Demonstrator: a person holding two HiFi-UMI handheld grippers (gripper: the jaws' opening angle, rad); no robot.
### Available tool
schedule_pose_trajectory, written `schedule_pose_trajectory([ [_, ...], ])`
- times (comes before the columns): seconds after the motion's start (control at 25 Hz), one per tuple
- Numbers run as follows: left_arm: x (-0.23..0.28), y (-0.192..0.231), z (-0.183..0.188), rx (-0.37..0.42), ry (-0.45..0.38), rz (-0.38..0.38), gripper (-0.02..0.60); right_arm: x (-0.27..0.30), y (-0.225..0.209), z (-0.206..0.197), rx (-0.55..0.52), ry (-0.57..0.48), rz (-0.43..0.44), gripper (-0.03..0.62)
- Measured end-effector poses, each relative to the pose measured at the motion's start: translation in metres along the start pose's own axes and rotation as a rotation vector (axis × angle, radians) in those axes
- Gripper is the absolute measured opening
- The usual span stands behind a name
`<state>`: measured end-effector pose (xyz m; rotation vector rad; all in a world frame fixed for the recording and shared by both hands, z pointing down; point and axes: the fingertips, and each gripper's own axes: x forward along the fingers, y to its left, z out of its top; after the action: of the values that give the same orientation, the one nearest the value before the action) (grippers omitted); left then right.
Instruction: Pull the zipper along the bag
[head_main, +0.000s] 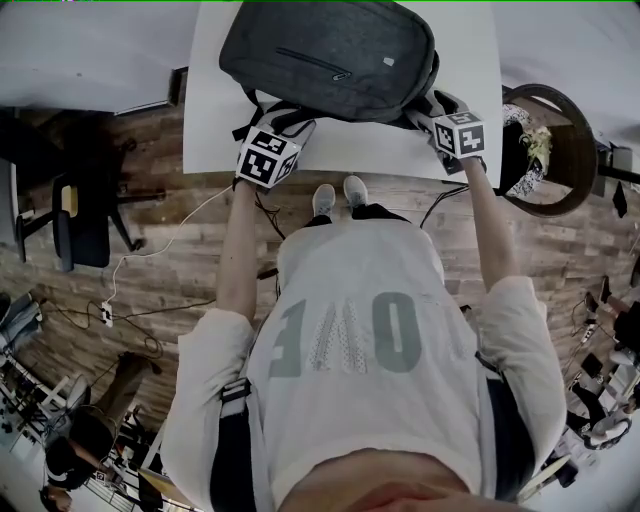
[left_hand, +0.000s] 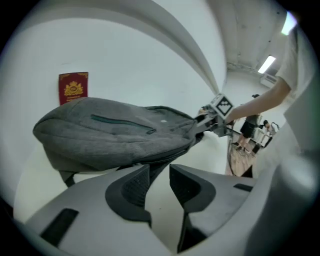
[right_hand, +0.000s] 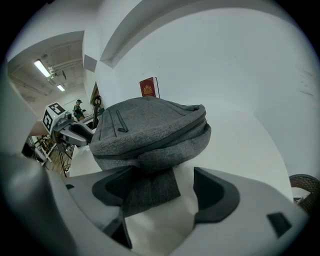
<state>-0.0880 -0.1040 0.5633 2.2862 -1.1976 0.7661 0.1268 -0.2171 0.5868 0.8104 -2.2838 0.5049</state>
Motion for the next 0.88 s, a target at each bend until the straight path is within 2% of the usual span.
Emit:
schedule_pose_trajectory([
  [0.08, 0.001, -0.019, 0.002, 0.050, 0.001, -0.050, 0.138, 0.000, 0.000, 0.000, 0.002, -0.001, -0.002, 0.374],
  [0.16, 0.005, -0.027, 0.000, 0.067, 0.005, -0.042, 0.140, 0.001, 0.000, -0.001, 0.005, -0.002, -0.005, 0.374],
  [0.2, 0.006, -0.026, -0.001, 0.049, -0.001, -0.020, 0.140, 0.001, 0.001, -0.001, 0.006, -0.003, -0.006, 0.374],
  [0.28, 0.004, -0.013, -0.004, -0.031, -0.029, 0.074, 0.140, 0.001, 0.001, -0.001, 0.007, -0.003, -0.007, 0.374],
  [0.4, -0.008, 0.023, -0.004, -0.168, -0.074, 0.290, 0.140, 0.000, 0.000, -0.001, 0.006, -0.007, -0.010, 0.374],
  [0.48, -0.010, 0.037, -0.001, -0.214, -0.084, 0.358, 0.139, -0.001, -0.001, 0.000, 0.004, -0.013, -0.014, 0.374],
  [0.6, 0.003, 0.029, 0.002, -0.189, -0.030, 0.310, 0.138, -0.002, 0.000, 0.000, 0.004, -0.017, -0.017, 0.374],
  [0.68, 0.007, 0.026, 0.000, -0.184, 0.003, 0.309, 0.139, -0.002, 0.000, -0.001, 0.002, -0.017, -0.018, 0.374],
  [0.8, 0.009, 0.029, -0.001, -0.239, -0.010, 0.322, 0.138, -0.002, 0.000, -0.001, 0.000, -0.019, -0.018, 0.374],
  [0.88, 0.011, 0.030, 0.000, -0.269, -0.046, 0.301, 0.125, -0.001, 0.000, 0.000, -0.002, -0.020, -0.017, 0.374],
])
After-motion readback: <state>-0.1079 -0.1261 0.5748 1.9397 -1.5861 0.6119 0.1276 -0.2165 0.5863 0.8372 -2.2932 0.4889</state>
